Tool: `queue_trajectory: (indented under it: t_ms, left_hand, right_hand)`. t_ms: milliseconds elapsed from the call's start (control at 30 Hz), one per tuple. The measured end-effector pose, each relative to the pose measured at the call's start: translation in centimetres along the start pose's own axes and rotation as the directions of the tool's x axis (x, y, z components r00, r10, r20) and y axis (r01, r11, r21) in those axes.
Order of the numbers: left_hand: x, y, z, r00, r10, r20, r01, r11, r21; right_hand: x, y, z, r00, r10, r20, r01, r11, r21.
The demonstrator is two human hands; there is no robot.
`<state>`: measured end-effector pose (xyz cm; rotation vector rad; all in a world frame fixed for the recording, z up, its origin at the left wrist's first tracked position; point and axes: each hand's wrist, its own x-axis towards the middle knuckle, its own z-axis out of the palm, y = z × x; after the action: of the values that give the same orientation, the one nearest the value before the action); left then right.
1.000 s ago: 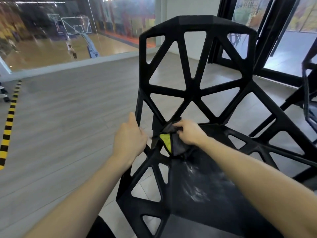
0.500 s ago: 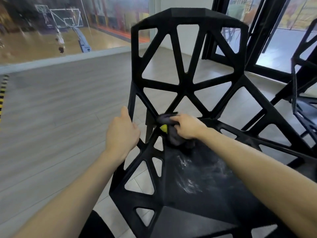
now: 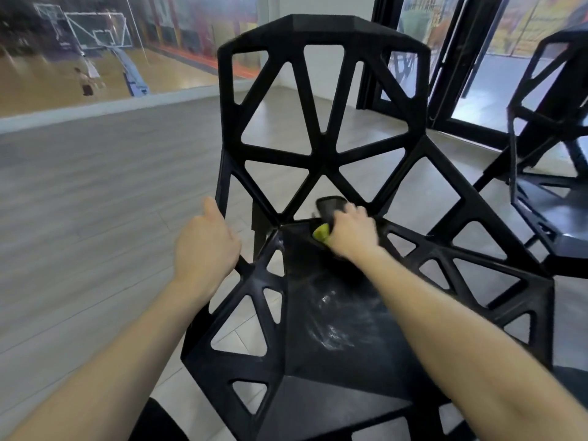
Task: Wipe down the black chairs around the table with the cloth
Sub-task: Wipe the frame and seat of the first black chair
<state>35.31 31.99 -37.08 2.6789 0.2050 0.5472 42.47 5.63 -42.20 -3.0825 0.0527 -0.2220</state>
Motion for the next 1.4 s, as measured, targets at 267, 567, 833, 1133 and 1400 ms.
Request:
queue_trajectory:
  t_ms: [267,567,833,1133,1400]
  left_hand:
    - [-0.3,0.2,-0.3,1.000,-0.002,0.013,0.001,0.997,0.071]
    - [0.0,0.7,-0.6,0.838,0.545,0.030,-0.498,0.741,0.450]
    - [1.1,8.0,5.3,0.627,0.563,0.539,-0.733,0.661,0.162]
    - [2.5,12.9,10.7,0.401,0.287,0.870,-0.700,0.708,0.089]
    - [2.4,15.2,10.8,0.421,0.183,0.888,-0.712,0.674,0.199]
  right_hand:
    - [0.4,7.0,-1.2,0.994,-0.072,0.085,0.072,0.997,0.000]
    - [-5.3,3.1,-0.4,0.927,-0.352,0.133,0.337,0.934,0.118]
    - [-5.7,13.1,-2.1,0.989,-0.151,0.008,0.147,0.948,-0.282]
    - [-6.4,11.9,-2.4,0.996,-0.084,0.024,0.087,0.978,-0.190]
    - [-7.0,12.0,-5.2,0.994,-0.109,0.019,0.109,0.930,-0.351]
